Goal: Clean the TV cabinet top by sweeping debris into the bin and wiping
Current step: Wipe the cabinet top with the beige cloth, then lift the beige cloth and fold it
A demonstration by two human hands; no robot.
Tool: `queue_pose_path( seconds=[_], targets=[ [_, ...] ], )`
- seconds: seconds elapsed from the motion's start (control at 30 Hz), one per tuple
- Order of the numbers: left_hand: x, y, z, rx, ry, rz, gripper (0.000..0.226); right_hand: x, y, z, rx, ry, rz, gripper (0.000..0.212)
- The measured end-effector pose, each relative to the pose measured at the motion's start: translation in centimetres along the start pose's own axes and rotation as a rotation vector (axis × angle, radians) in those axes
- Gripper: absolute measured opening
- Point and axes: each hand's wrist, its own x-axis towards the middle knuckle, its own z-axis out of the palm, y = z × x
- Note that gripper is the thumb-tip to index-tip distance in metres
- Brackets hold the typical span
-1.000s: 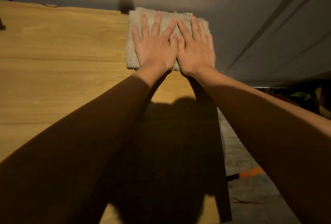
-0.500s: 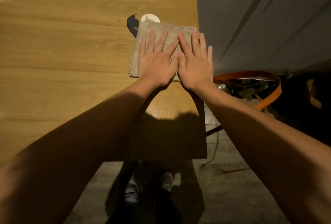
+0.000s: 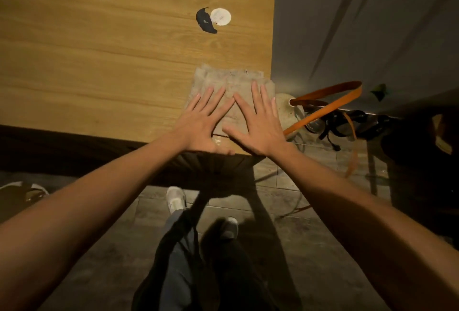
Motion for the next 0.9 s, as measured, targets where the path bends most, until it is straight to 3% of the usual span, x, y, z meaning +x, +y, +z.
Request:
queue_pose_path(
  seconds=[0.17, 0.33, 0.57, 0.77, 0.9],
  targets=[
    [-3.2, 1.0, 1.0, 0.065, -0.049, 0.03, 0.142, -3.7, -0.7, 0.5, -0.185, -0.092, -0.066, 0.118],
    [-6.3, 3.0, 1.7, 0.067, 0.019, -0.036, 0.133, -6.3, -3.0, 0.6, -0.207, -0.155, 0.007, 0.132],
    [-11.1, 3.9, 1.3, -0.141, -0.076, -0.013, 0.113, -9.6, -6.5, -0.3, -0.129, -0.326, 0.086, 0.116],
    [-14.7, 4.5, -0.6, -0.257, -0.251, 0.004, 0.101, -12.7, -9.1, -1.9, -0.083, -0.477, 0.071, 0.105],
    [-16.7, 3.5, -1.6, -0.361, -0.275, -0.022, 0.085, -12.7, -11.2, -3.2, -0.033, -0.602, 0.05, 0.084]
  ],
)
